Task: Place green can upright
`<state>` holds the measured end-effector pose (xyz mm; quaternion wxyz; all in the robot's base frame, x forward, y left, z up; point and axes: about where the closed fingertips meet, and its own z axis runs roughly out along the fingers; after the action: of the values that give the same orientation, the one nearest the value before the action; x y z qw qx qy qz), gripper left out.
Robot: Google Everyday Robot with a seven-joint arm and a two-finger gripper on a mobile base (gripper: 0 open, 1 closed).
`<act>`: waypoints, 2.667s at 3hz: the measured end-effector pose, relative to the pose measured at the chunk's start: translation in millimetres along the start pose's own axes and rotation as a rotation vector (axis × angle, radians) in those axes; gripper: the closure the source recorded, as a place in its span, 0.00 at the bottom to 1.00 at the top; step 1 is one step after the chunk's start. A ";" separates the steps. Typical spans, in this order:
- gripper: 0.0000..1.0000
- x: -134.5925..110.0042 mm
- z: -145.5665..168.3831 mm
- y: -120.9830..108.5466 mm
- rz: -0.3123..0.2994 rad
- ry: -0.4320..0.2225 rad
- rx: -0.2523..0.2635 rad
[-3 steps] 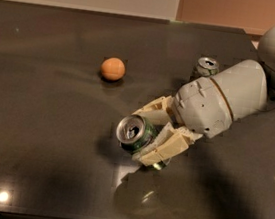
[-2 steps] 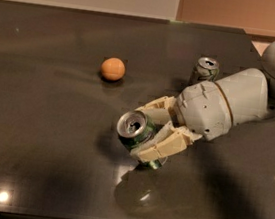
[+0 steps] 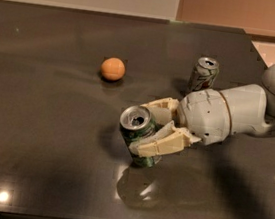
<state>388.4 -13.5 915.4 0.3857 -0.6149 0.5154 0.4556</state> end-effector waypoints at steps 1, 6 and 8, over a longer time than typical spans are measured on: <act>1.00 4.3 -0.3 -6.1 0.021 -0.062 0.018; 0.35 25.2 -0.8 -15.4 0.056 -0.238 -0.003; 0.00 22.2 2.4 -14.8 0.052 -0.235 -0.009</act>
Offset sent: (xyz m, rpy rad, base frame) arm 0.0154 -0.0112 -0.0217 0.1452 0.0934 -0.0729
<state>403.8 -15.0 893.5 0.4288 -0.5454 0.4804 0.5366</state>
